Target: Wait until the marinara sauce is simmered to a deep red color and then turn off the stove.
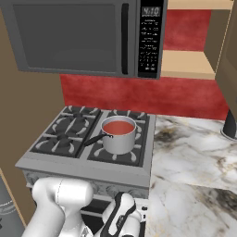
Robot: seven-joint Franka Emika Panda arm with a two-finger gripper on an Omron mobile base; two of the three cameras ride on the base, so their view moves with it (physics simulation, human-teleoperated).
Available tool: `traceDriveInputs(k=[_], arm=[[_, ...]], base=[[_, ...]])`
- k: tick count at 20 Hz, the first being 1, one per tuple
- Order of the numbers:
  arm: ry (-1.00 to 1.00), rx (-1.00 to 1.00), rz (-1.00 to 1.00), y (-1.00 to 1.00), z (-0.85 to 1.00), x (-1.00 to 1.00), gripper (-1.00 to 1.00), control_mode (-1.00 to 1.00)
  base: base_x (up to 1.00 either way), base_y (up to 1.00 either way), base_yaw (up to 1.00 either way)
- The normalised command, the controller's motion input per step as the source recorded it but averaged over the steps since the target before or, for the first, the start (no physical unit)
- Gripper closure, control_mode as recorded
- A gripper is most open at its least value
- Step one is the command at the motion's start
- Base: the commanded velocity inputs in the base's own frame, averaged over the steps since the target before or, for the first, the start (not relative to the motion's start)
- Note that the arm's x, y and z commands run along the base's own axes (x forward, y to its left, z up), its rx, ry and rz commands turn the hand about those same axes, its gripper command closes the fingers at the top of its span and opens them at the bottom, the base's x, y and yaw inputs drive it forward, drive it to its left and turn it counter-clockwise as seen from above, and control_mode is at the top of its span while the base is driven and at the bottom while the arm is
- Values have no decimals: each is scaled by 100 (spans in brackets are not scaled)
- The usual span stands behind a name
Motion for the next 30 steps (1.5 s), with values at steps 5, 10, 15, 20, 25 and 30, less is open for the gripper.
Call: traceDriveInputs(k=[5,10,15,20,25,30], arm=[[0,0,0,0,0,0,100,-100],[0,0,0,0,0,0,100,-100],[0,0,0,0,0,0,100,-100],[0,0,0,0,0,0,100,-100],[0,0,0,0,0,0,100,-100],[0,0,0,0,0,0,100,-100]], base=[[0,0,0],[0,0,0],[0,0,0],[0,0,0],[0,0,0],[0,0,0]])
